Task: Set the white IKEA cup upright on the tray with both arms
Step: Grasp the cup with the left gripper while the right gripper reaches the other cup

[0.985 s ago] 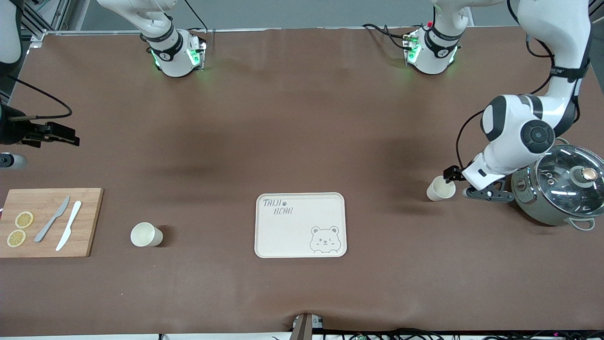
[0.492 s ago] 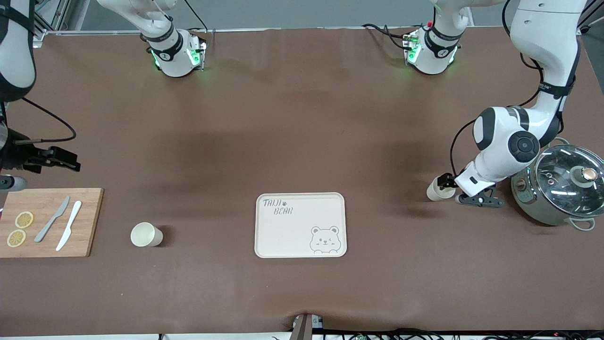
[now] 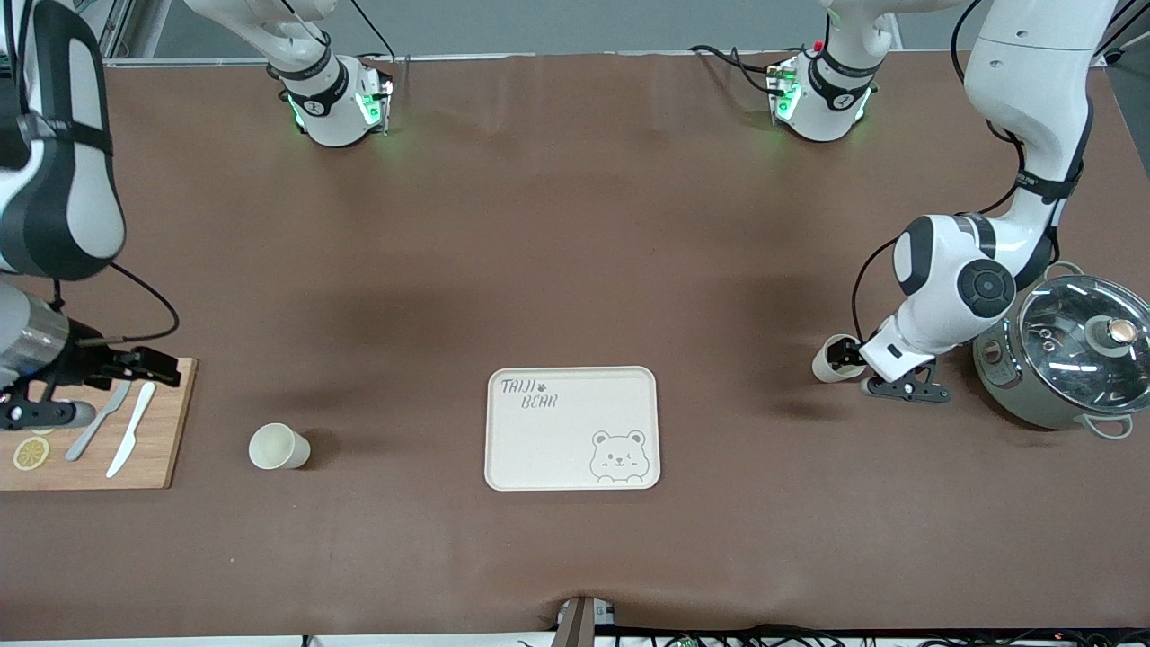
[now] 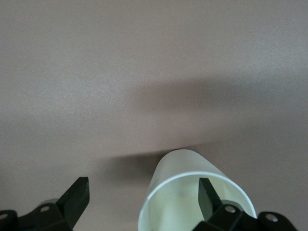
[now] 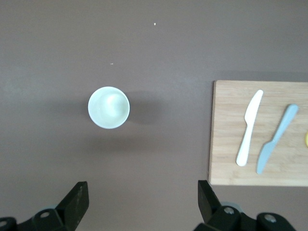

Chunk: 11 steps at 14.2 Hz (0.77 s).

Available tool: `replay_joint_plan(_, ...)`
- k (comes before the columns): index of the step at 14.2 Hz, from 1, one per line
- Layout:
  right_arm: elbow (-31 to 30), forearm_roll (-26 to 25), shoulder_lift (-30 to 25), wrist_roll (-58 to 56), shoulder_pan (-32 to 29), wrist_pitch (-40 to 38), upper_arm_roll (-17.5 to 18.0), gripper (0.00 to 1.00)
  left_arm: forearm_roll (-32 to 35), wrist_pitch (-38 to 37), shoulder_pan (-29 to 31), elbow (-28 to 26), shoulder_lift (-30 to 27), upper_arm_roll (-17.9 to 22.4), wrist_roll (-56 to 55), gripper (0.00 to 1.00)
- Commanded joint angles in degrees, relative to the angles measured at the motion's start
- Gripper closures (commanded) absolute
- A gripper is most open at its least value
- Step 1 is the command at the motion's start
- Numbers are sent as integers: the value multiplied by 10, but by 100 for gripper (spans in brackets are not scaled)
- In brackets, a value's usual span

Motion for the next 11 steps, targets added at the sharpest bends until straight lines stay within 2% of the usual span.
replay_joint_plan(1, 16, 14, 28, -5, -3, 5, 1, 0, 12, 4, -3, 8, 5, 0, -5, 0)
replay_joint_plan(3, 17, 15, 47, -5, -7, 26, 2, 0, 12, 4, -5, 9, 6, 0, -14, 0)
replay_joint_plan(5, 17, 17, 72, -2, -6, 60, 2, 0, 12, 4, -6, 8, 6, 0, -38, 99)
replay_joint_plan(8, 17, 47, 104, -2, -4, 84, 2, 0, 34, 4, -6, 9, 12, 0, -44, 100)
replay_joint_plan(11, 17, 68, 144, -4, -4, 147, 2, 0, 34, 4, -6, 9, 13, 0, -45, 100)
